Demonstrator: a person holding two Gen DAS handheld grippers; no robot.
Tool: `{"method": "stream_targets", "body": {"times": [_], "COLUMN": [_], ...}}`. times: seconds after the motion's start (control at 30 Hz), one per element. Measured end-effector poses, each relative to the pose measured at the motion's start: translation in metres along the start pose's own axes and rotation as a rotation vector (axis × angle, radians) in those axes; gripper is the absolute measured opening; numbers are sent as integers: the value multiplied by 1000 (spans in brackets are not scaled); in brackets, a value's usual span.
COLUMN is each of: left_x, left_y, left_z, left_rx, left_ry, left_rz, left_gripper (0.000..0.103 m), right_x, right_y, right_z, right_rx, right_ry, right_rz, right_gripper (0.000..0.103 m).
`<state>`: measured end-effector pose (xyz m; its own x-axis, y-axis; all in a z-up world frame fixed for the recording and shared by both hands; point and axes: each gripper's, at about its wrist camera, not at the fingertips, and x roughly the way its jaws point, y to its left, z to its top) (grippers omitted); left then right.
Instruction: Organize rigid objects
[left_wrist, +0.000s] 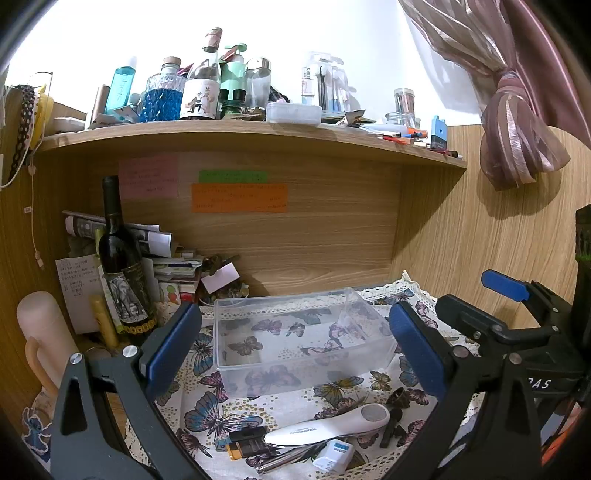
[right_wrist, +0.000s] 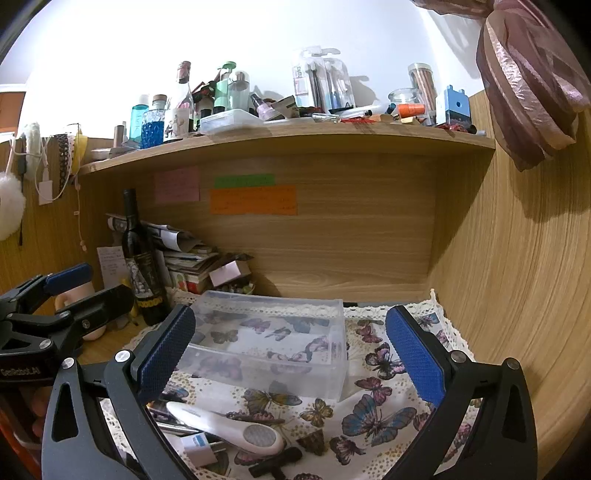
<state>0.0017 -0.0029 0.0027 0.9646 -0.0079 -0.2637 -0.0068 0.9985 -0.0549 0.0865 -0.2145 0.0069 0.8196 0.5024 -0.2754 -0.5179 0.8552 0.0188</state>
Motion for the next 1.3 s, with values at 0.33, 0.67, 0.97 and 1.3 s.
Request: {"method": "stream_targets", "body": {"times": [0.33, 0.67, 0.97, 1.3], "left_x": [2, 2, 2, 2], "left_y": [-1, -2, -1, -1], "left_z": [0, 1, 1, 0], "left_rx": [-4, -6, -7, -8], "left_ry": [1, -1, -1, -1], "left_rz": [-2, 1, 1, -2], "left_gripper": [103, 103, 103, 103], "right_x": [-1, -4, -5, -6], "right_y": [0, 1, 2, 3], "right_z": [2, 4, 4, 4], "right_rx": [0, -1, 0, 0], "right_ry": [-3, -9, -10, -9], "right_rz": [0, 0, 1, 1], "right_gripper": [103, 103, 103, 103]}}
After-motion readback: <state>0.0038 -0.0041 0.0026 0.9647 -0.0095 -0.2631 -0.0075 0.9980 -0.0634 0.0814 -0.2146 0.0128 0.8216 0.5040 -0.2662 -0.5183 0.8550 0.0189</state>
